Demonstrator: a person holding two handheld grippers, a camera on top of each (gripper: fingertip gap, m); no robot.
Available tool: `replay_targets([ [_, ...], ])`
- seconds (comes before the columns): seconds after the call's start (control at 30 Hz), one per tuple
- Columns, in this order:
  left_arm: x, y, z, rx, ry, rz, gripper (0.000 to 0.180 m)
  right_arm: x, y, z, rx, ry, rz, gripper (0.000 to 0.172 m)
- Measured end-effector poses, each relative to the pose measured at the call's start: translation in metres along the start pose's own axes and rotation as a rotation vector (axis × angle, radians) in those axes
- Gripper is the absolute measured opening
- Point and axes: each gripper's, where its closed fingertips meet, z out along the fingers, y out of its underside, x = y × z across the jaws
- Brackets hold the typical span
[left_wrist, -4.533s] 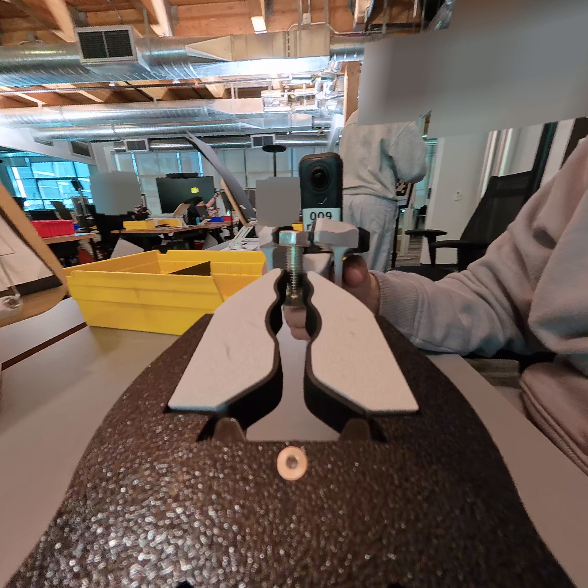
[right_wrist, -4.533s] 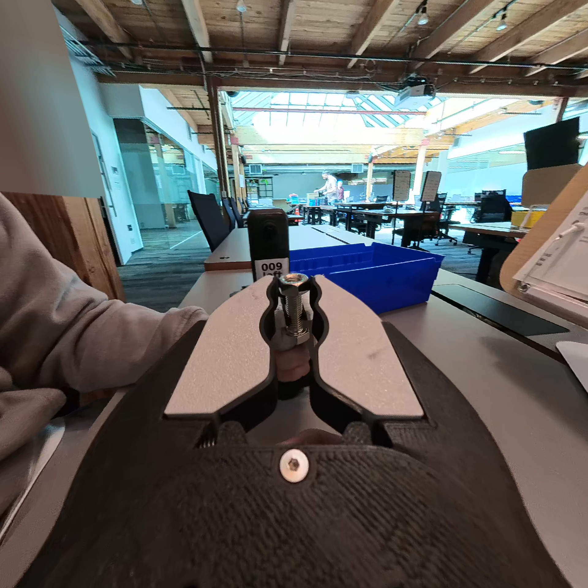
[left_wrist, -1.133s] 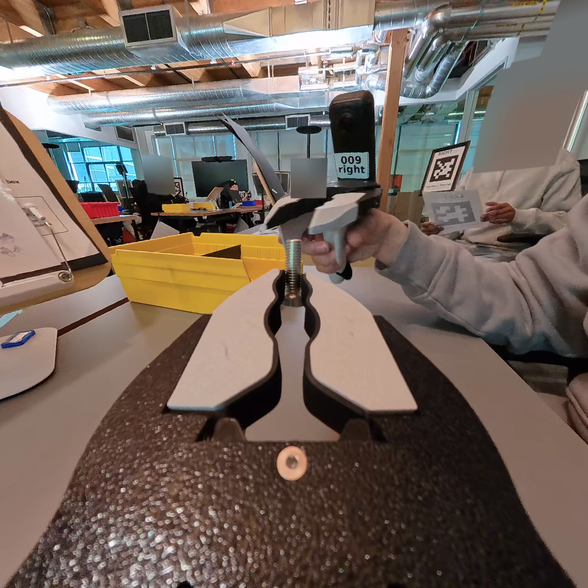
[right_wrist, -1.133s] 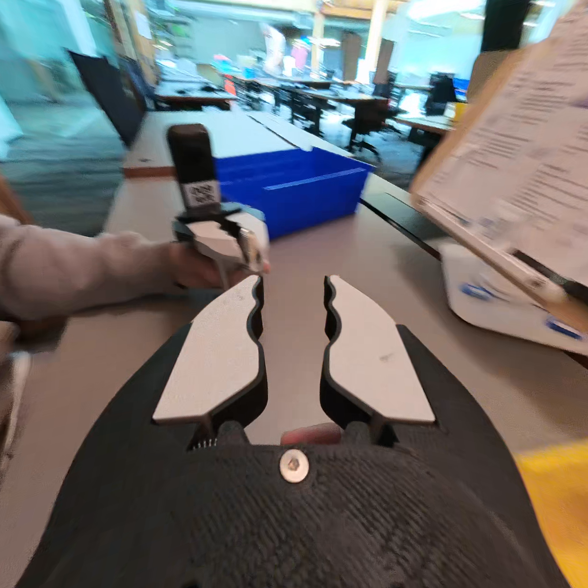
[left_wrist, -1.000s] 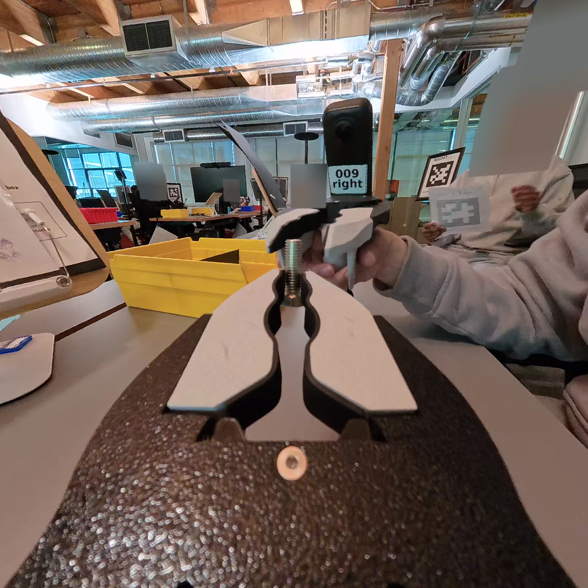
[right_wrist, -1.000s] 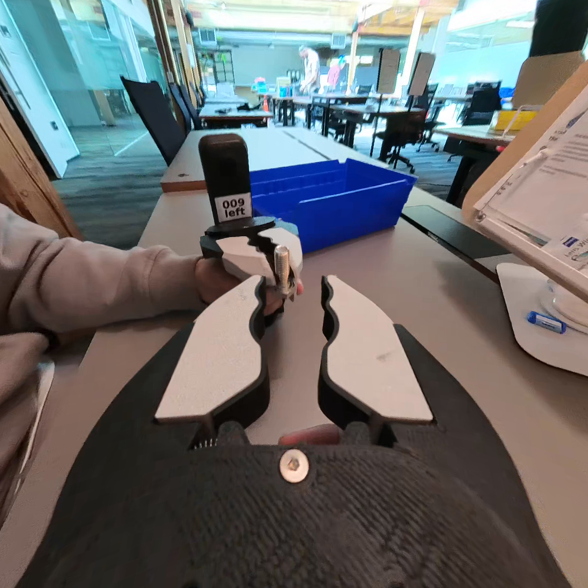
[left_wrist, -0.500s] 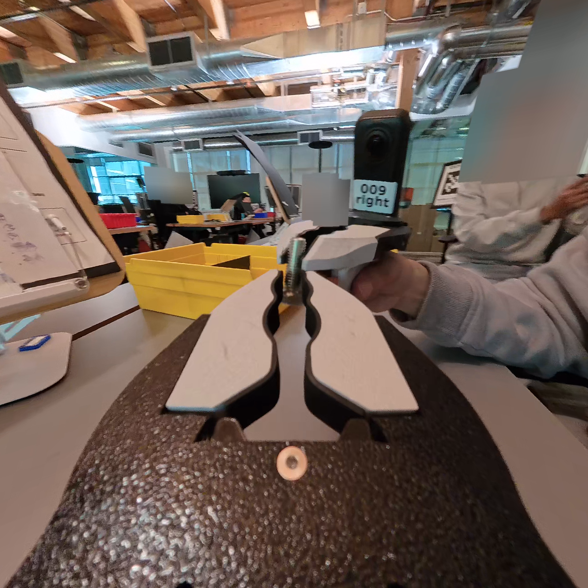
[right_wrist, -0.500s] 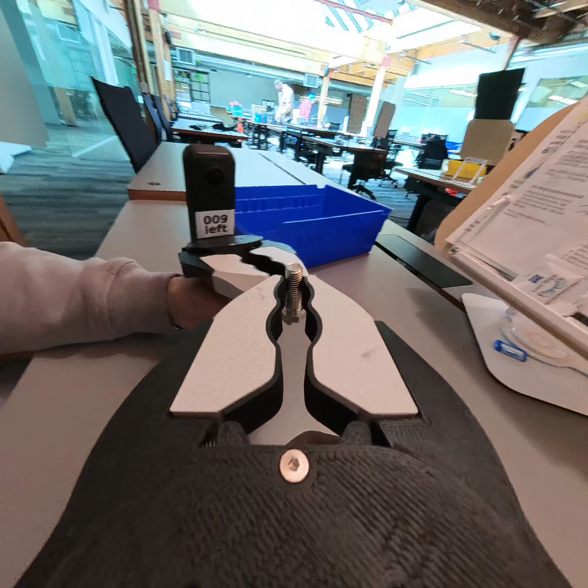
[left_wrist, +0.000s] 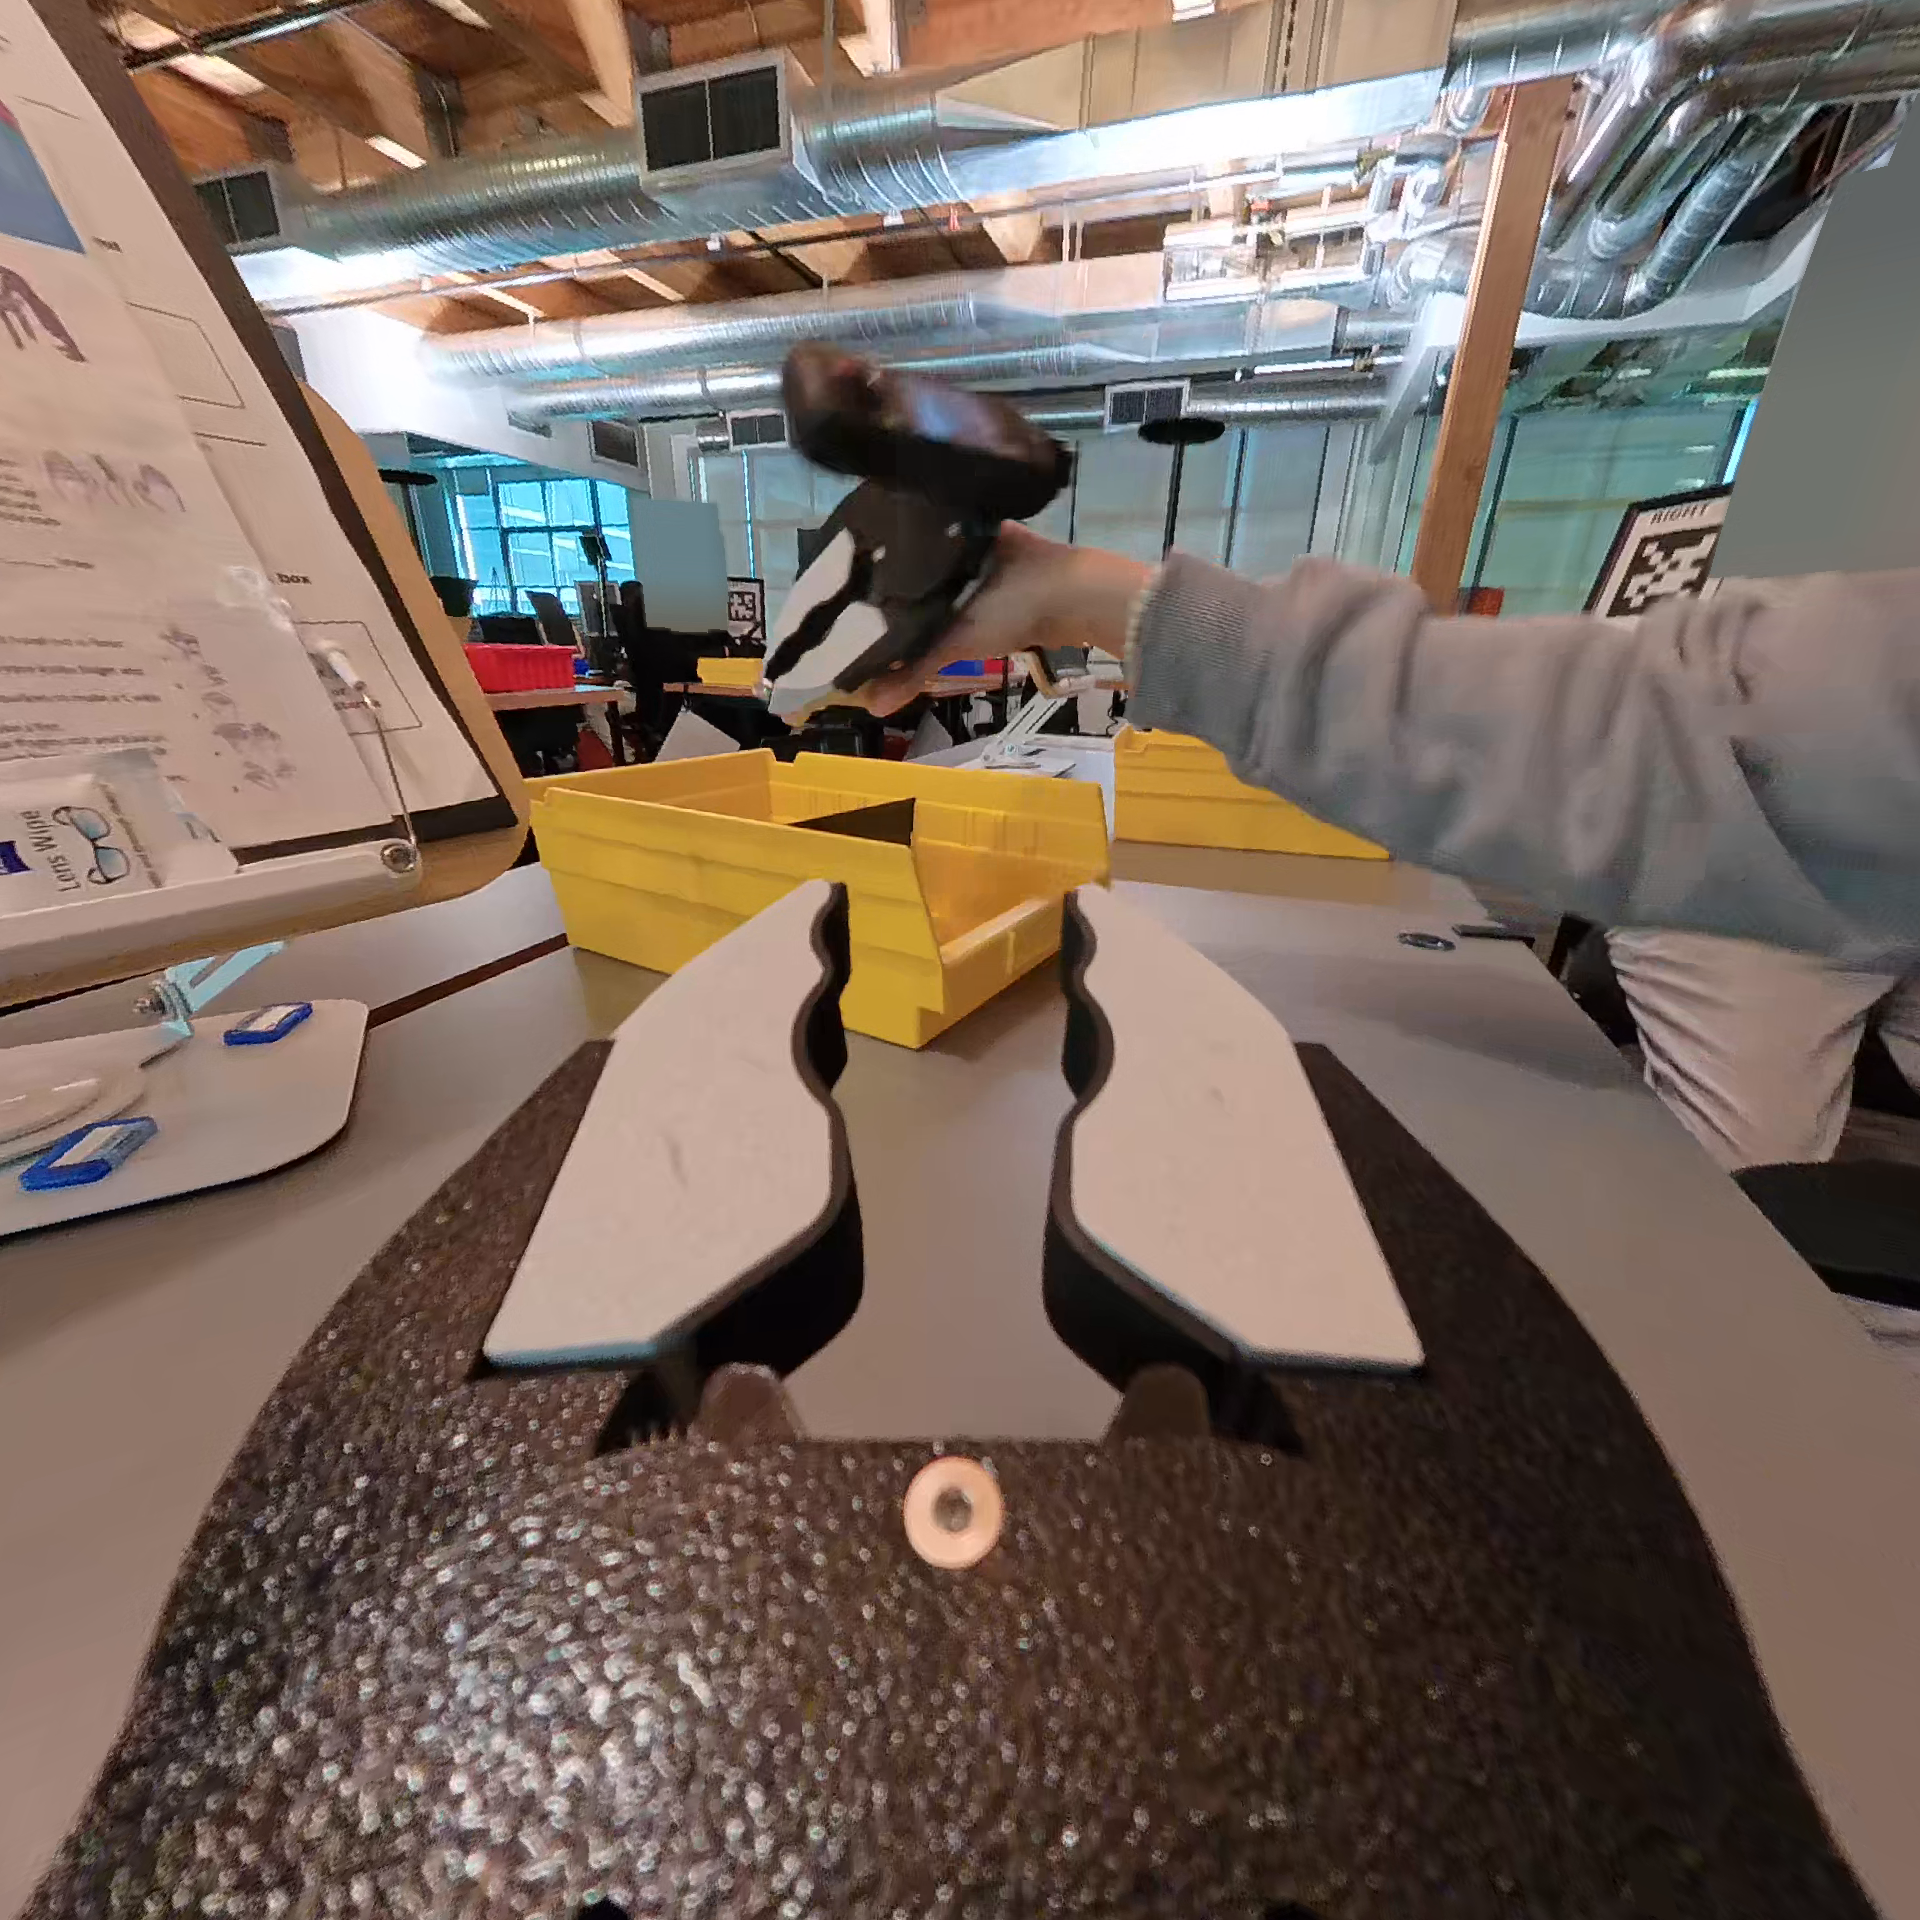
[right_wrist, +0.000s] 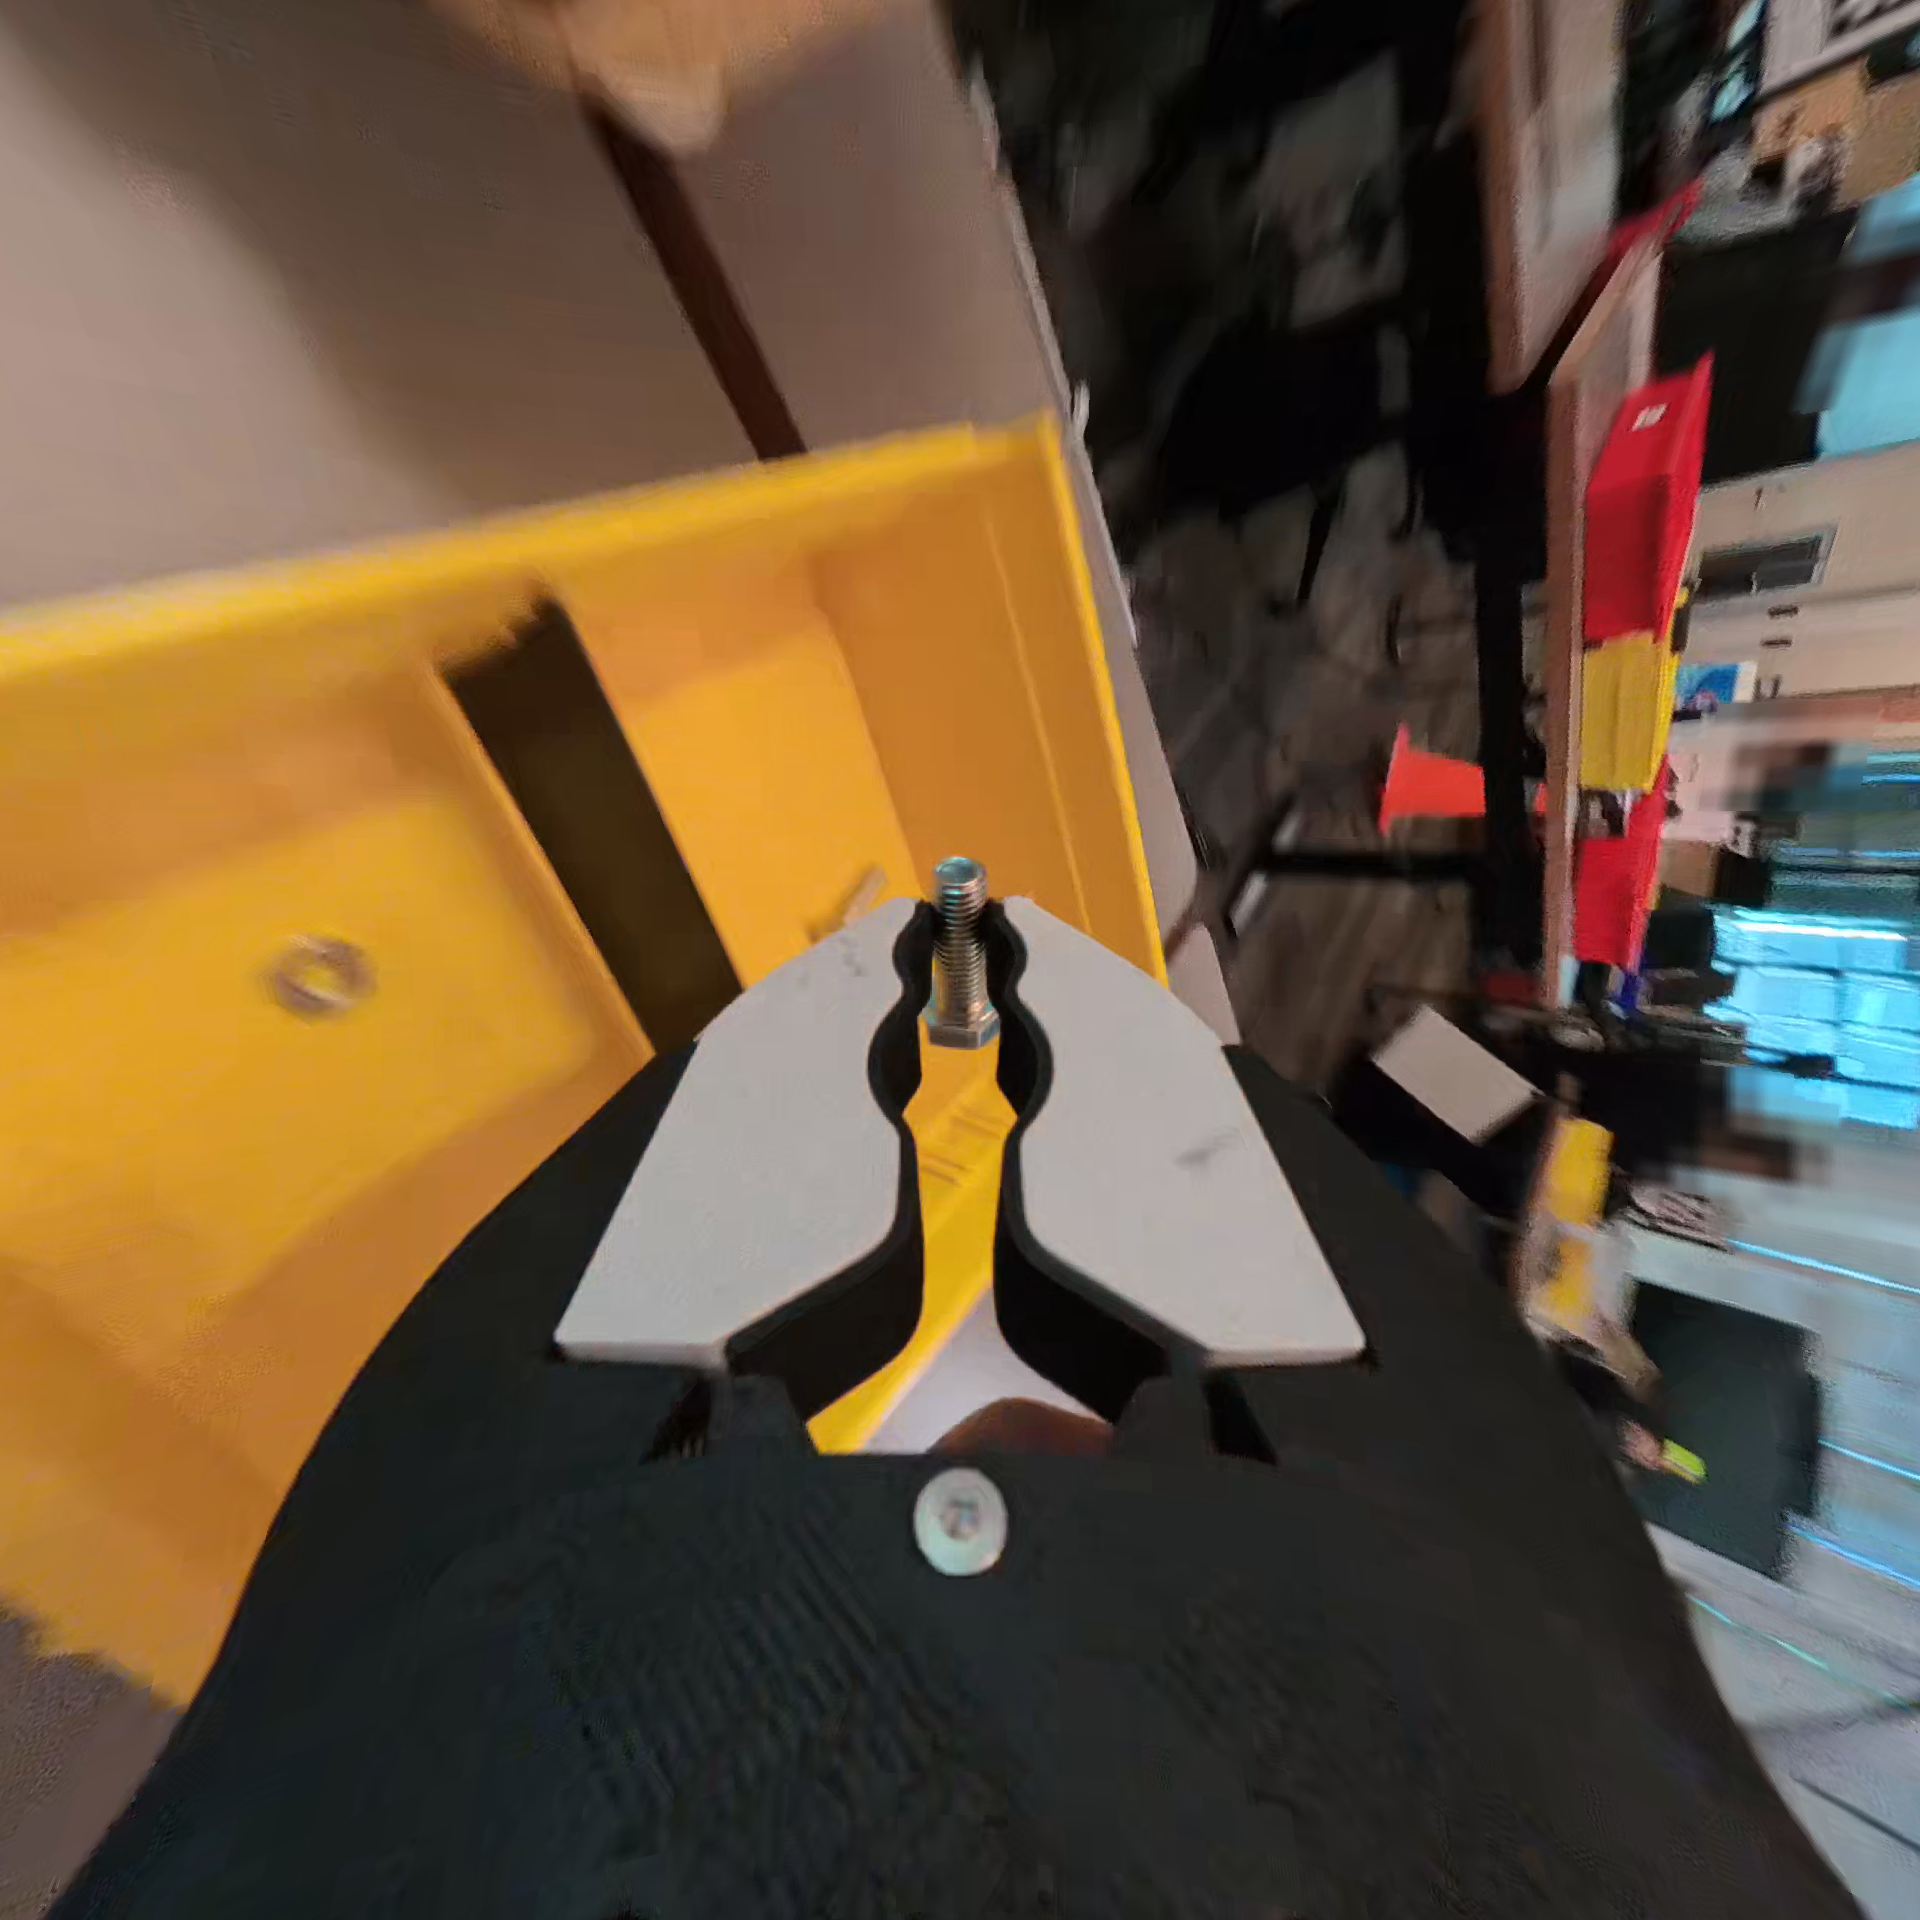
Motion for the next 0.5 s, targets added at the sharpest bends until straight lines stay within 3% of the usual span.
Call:
replay_targets([
  [0.1, -0.001, 0.003, 0.000, -0.021, -0.006, 0.010, 0.037, -0.004, 0.031, 0.043, -0.181, -0.054, -0.111, 0.009],
  [0.27, -0.007, 0.005, -0.002, -0.027, -0.025, -0.025, 0.037, -0.021, 0.044, 0.078, -0.240, -0.099, -0.115, 0.010],
  [0.37, -0.013, 0.007, -0.004, -0.041, -0.049, -0.058, 0.036, -0.009, 0.034, 0.074, -0.176, -0.015, -0.024, 0.037],
  [0.5, -0.020, 0.002, -0.008, -0.063, -0.106, -0.067, 0.036, 0.005, 0.012, 0.033, -0.061, 0.061, 0.186, 0.058],
])
